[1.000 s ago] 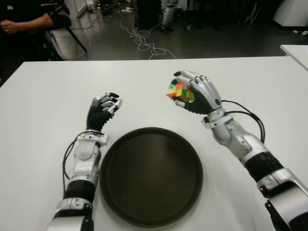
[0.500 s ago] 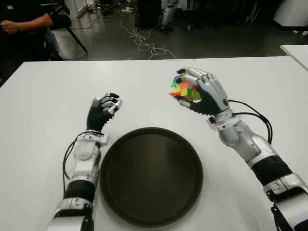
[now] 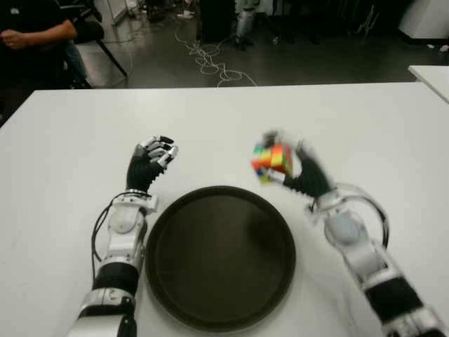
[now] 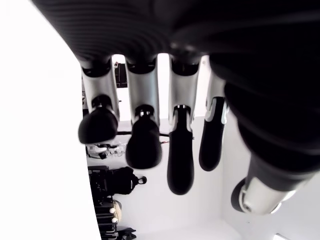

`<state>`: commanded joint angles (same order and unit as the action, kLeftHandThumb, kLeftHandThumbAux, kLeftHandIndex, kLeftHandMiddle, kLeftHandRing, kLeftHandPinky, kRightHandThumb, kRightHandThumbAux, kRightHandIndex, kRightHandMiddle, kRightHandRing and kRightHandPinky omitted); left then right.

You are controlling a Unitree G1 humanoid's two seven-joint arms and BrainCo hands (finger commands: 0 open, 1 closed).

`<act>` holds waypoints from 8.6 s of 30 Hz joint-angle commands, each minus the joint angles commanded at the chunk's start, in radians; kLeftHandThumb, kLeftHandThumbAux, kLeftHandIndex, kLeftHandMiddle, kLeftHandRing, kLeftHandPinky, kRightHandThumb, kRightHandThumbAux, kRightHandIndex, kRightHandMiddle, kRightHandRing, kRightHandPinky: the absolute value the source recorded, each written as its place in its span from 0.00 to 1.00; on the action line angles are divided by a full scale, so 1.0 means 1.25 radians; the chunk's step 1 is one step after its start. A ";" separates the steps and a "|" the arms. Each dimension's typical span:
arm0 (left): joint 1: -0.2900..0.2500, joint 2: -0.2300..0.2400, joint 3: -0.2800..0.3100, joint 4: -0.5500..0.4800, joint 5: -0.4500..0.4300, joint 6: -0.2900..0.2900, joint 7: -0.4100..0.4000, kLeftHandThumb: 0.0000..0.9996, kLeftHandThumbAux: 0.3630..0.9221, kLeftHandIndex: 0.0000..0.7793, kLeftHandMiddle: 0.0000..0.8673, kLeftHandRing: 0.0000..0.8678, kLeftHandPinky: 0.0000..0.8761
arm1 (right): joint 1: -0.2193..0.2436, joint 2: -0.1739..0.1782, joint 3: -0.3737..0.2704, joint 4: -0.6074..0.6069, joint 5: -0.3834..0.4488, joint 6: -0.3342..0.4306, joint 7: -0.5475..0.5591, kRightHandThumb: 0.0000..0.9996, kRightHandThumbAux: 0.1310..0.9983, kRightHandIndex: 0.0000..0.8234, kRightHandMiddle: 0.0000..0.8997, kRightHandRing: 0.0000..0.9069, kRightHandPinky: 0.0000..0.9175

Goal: Pick up the Rubik's Cube and put it in the plate

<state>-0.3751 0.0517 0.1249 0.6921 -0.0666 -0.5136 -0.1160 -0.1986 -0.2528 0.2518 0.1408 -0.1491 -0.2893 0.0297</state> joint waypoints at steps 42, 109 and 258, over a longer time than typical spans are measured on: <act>0.008 0.003 -0.007 -0.010 -0.005 -0.010 -0.009 0.85 0.53 0.55 0.67 0.85 0.88 | -0.115 -0.041 -0.043 0.044 0.280 0.176 0.668 0.71 0.67 0.53 0.74 0.74 0.72; 0.020 -0.004 -0.012 -0.037 -0.002 -0.004 -0.007 0.85 0.53 0.55 0.67 0.85 0.88 | -0.090 0.010 0.050 0.243 -0.057 -0.381 0.287 0.84 0.64 0.49 0.56 0.59 0.58; 0.021 0.000 -0.014 -0.040 -0.006 0.009 -0.010 0.85 0.53 0.54 0.66 0.86 0.88 | -0.103 0.166 -0.273 0.240 0.100 -0.003 -0.112 0.11 0.72 0.16 0.23 0.24 0.25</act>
<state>-0.3495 0.0513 0.1070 0.6418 -0.0747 -0.5027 -0.1282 -0.3268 -0.0450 -0.0899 0.4402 -0.0245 -0.2936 -0.1097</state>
